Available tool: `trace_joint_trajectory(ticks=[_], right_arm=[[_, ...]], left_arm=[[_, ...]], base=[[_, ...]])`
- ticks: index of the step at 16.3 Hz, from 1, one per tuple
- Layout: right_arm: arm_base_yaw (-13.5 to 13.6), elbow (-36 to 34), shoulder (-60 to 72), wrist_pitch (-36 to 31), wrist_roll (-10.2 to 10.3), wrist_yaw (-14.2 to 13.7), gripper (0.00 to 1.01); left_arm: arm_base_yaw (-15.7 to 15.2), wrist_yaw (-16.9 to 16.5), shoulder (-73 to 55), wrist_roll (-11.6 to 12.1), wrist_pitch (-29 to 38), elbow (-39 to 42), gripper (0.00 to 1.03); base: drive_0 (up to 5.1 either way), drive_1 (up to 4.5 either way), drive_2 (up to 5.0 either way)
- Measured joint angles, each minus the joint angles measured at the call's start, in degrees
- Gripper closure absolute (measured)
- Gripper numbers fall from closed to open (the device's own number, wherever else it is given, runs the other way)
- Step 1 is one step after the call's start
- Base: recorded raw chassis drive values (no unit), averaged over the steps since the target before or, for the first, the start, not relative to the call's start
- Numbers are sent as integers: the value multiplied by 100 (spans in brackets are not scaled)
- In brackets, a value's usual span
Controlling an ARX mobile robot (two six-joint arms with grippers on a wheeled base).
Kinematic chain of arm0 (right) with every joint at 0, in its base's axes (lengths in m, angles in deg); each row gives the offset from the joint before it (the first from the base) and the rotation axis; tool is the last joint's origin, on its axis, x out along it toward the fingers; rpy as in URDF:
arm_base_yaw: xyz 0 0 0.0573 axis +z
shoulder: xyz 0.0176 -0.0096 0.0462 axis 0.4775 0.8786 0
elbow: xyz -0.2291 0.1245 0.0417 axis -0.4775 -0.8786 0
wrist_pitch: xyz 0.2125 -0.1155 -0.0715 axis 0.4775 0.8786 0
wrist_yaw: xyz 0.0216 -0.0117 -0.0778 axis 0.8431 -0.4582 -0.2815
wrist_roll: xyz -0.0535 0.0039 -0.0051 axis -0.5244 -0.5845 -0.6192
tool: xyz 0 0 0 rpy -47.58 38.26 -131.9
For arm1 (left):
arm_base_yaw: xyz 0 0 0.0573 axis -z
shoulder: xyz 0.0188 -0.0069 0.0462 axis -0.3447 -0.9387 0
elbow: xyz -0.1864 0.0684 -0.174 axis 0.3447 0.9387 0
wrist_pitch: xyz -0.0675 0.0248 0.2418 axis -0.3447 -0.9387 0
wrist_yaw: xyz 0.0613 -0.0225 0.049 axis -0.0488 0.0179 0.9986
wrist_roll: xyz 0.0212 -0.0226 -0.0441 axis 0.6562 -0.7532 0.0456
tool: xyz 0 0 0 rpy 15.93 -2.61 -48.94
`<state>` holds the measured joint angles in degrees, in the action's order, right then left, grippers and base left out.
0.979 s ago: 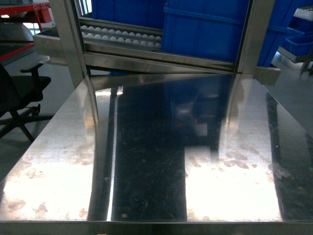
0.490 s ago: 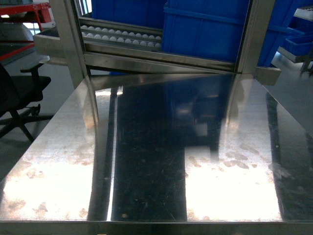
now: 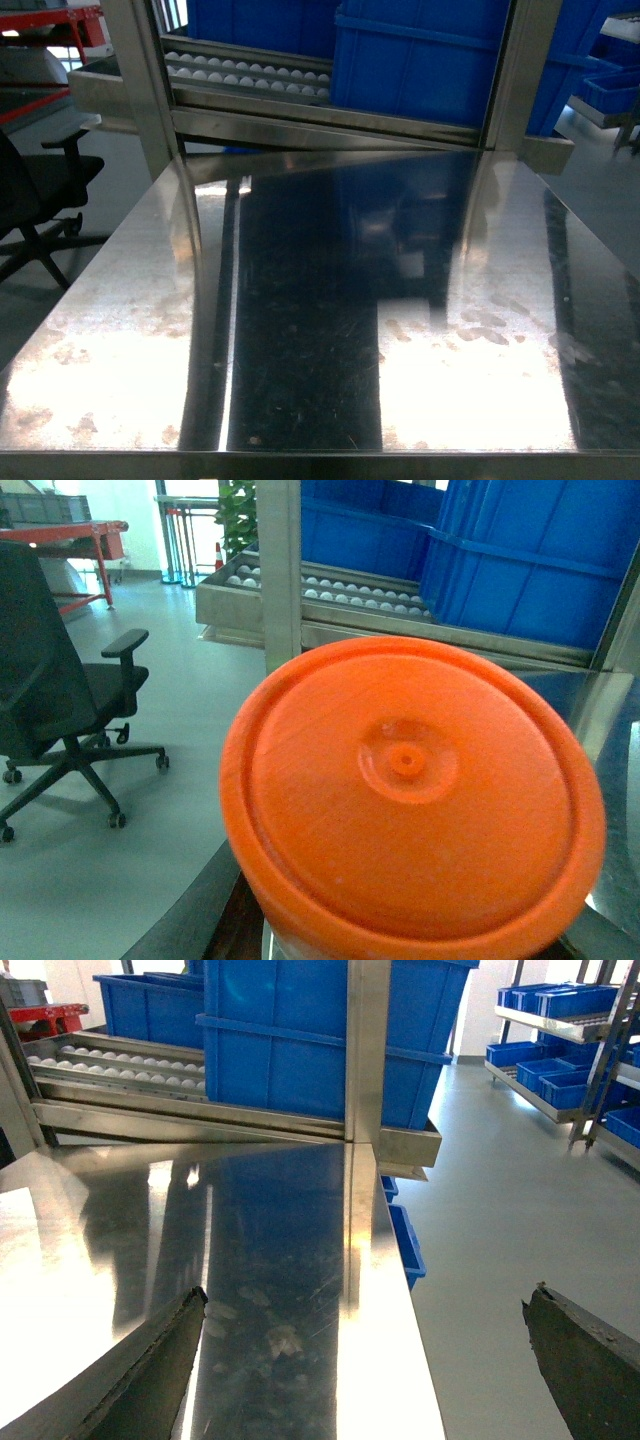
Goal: Pick capacitor and pack into box
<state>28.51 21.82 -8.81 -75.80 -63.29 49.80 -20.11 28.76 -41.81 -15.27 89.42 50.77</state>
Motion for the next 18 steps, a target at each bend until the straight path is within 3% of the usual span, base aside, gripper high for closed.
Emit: trace_joint_trajectory(ticks=[18], right_arm=[[0, 0, 0, -4, 2, 0, 3]], left_arm=[[0, 4, 0, 17, 4, 2, 59]], base=[[0, 0, 0]])
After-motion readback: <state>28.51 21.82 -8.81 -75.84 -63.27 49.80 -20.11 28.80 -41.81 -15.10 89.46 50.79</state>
